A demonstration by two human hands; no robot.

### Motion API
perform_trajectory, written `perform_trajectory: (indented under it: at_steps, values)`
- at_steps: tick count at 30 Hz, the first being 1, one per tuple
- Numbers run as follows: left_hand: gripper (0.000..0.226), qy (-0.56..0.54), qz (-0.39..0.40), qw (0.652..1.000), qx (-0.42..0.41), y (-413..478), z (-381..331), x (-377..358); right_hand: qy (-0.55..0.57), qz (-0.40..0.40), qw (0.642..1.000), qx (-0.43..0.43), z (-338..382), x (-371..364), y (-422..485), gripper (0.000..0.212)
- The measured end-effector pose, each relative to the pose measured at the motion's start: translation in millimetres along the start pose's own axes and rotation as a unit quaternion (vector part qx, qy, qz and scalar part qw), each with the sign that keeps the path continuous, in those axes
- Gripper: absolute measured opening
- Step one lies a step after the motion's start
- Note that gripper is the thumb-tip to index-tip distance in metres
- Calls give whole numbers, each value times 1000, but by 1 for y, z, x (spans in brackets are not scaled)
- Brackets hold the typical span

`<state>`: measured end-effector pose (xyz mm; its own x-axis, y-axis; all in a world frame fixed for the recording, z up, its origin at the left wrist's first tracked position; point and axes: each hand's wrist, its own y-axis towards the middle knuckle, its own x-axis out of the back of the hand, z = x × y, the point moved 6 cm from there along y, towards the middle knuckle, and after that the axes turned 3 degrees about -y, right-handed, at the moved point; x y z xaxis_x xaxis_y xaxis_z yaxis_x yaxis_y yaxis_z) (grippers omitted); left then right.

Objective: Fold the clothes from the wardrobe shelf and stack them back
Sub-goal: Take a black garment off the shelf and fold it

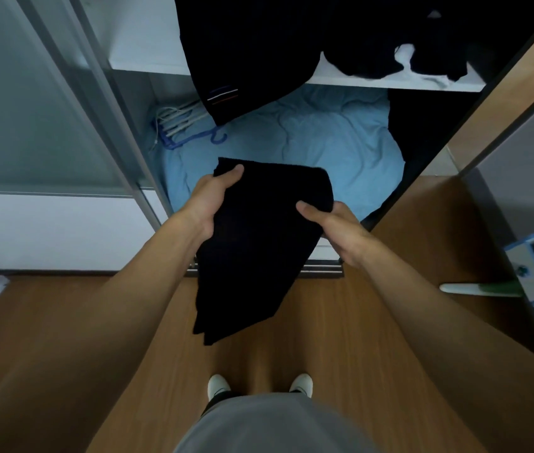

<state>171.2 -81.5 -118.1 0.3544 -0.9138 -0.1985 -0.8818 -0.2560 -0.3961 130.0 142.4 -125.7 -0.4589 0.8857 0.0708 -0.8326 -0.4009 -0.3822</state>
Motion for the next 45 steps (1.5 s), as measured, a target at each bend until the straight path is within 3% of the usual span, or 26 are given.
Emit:
perform_trajectory:
  at_steps: [2,5,8,10,13,17,20,24,27,29,30,33,35,37,41,45]
  values:
    - [45,33,-23,999,-10,5,-7,8,36,-38,999,0,1,-3,4,35]
    - [90,96,-36,995,-16,11,-5,26,81,-82,993,-14,10,-6,9,33]
    - [113,114,51,992,-17,9,13,33,98,-106,989,-21,16,-3,11,32]
    - [113,113,96,989,-26,7,23,29,102,-123,987,-30,16,2,11,33]
    - [104,155,94,982,-42,6,24,22,90,-148,984,-52,16,10,10,32]
    - [57,297,108,946,-71,7,17,13,51,-168,979,-106,14,19,11,34]
    - [25,349,123,925,-82,3,13,5,21,-168,977,-126,15,23,12,53]
    - [10,329,93,935,-95,4,9,7,-30,-99,991,-82,18,24,12,85]
    - [16,282,67,952,-95,5,7,17,-120,28,991,-51,18,18,7,86]
    - [17,260,54,960,-94,5,4,21,-221,92,970,-44,20,11,3,91]
    - [18,250,45,963,-94,6,2,23,-270,103,956,-41,21,8,2,92]
    - [49,209,19,973,-96,7,-3,26,-349,78,933,-36,27,3,6,85]
    - [63,176,13,979,-97,7,-5,28,-347,53,935,-43,29,4,10,71]
    - [61,158,26,982,-105,6,-8,30,-315,45,946,-56,31,8,12,55]
    - [55,125,96,982,-107,-3,-4,35,-227,54,969,-79,37,18,11,51]
    - [84,89,167,981,-43,-12,29,38,-135,62,984,-97,38,21,12,42]
